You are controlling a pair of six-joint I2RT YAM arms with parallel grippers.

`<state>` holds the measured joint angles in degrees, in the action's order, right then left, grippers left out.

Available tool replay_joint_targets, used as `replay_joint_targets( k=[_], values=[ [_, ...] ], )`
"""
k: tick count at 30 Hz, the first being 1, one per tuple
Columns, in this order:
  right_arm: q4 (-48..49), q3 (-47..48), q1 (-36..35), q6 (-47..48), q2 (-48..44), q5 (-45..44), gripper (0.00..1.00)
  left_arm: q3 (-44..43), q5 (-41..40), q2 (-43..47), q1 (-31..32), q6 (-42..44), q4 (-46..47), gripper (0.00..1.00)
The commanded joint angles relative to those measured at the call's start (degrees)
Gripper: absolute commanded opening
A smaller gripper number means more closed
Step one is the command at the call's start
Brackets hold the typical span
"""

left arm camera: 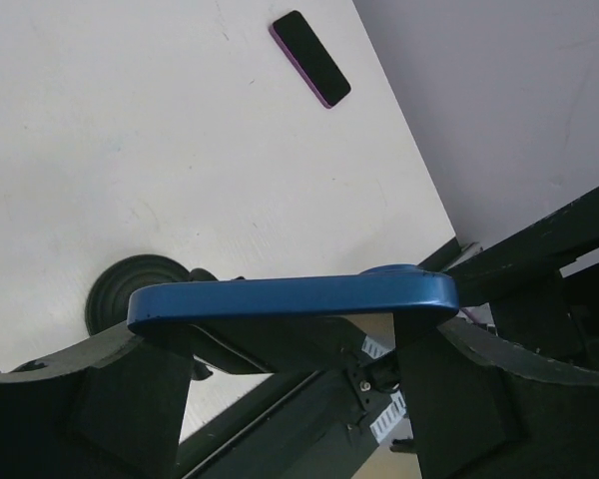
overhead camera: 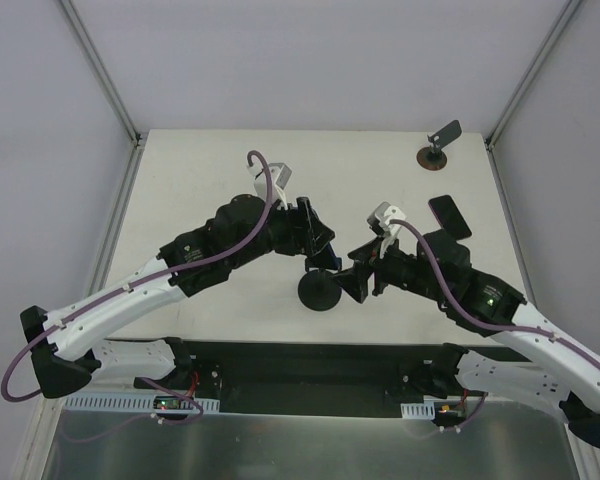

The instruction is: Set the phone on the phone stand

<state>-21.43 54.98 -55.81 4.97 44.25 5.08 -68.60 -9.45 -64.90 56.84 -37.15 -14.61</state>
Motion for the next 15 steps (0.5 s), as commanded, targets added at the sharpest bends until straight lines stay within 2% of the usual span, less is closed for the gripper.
replay_joint_targets(
  k=[1, 4, 10, 15],
  values=[
    [10.96, -1.28, -1.22, -0.66, 0.14, -4.73, 0.68, -2.77, 1.72, 1.18, -1.38, -8.98, 0.9, 0.0],
    [13.17, -1.54, -2.19, -0.67, 1.01, -6.47, 0.65, -2.24, 3.82, 1.1, -2.69, -13.63, 0.99, 0.0],
    [14.48, -2.42, -3.86, -0.67, 2.77, -8.41, 0.51, -2.24, 6.72, 0.66, -4.1, -19.79, 1.08, 0.0],
    [16.24, -3.39, -4.22, -1.37, 3.12, -10.09, 0.46, -1.8, 9.36, 0.48, -4.9, -22.88, 2.3, 0.0]
  ],
)
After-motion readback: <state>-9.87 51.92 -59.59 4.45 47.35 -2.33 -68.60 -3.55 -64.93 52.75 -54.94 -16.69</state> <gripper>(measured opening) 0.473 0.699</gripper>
